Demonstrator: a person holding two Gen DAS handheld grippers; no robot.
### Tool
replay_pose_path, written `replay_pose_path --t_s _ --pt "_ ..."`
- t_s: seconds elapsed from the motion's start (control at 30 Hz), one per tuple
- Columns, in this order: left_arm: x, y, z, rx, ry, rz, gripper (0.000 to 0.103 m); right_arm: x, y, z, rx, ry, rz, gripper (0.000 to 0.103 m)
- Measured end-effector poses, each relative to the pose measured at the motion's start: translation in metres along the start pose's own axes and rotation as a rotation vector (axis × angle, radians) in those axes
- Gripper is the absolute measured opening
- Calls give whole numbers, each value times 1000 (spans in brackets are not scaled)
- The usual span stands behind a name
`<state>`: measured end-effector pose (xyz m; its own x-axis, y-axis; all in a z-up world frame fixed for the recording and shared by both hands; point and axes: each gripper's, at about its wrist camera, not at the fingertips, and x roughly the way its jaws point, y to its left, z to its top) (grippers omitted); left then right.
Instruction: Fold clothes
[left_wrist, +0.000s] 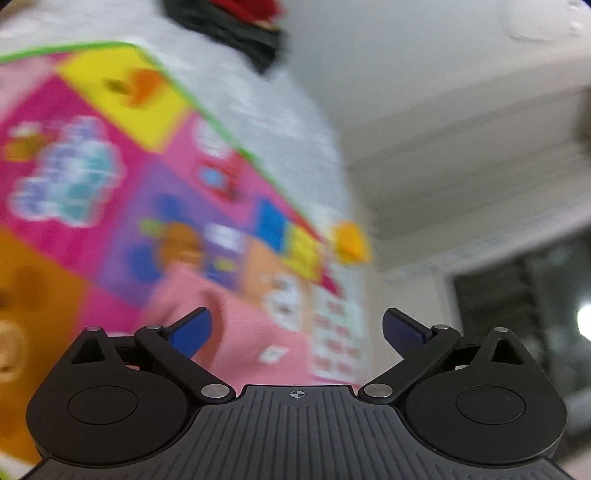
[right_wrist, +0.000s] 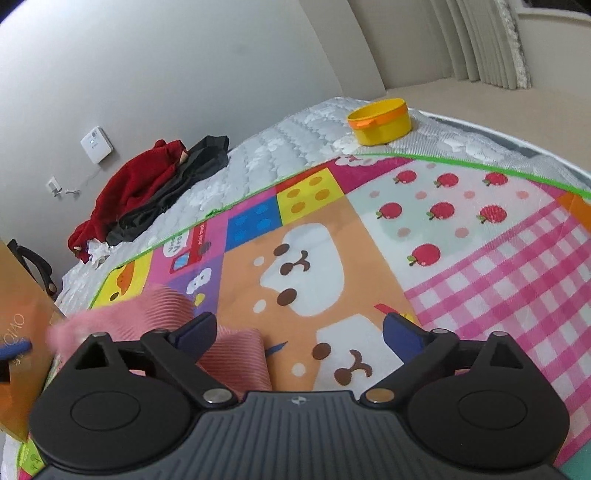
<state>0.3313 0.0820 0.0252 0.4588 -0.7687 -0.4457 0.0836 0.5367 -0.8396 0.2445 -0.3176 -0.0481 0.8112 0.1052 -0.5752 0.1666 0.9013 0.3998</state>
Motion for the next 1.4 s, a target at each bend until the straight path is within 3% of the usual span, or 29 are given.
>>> replay_pose_path --t_s 0.17,0.3,0.37,0.43,0.6,0.67,0.7,0.8,0.83,1.0,1.13,1.2,1.37,1.4 --pt "-4 10 -22 43 8 105 101 0 6 -1 -44 -4 -14 101" --pt "22 -9 -69 266 100 223 101 2 2 0 -17 2 -15 101" --pt "39 -12 -90 347 124 300 92 1 -1 1 0 2 -12 101" --pt "54 -6 -105 357 144 369 70 2 -2 1 5 3 -12 101" --pt "81 4 -123 348 192 477 68 5 -2 0 -1 18 -8 101" --pt "88 1 -129 393 196 509 54 6 -2 -1 -5 19 -8 101" --pt "90 -2 -130 419 198 524 38 6 -2 -1 -7 20 -8 101" --pt "88 -13 -131 469 192 525 17 7 -4 -2 6 28 -7 101" --pt "83 -18 -130 477 175 514 6 8 -5 -2 11 30 -8 101" --pt "51 -40 -97 474 9 441 5 8 -7 -2 31 36 -10 101" --pt "45 -30 -77 489 -117 569 5 8 -3 -4 2 40 -9 101" --pt "39 -16 -74 416 -193 575 5 8 0 -6 -29 40 -11 101" --pt "34 33 -90 236 -362 332 7 -11 17 -13 -169 9 41 97" --pt "36 44 -93 215 -351 308 8 -16 22 -15 -210 -2 56 93"
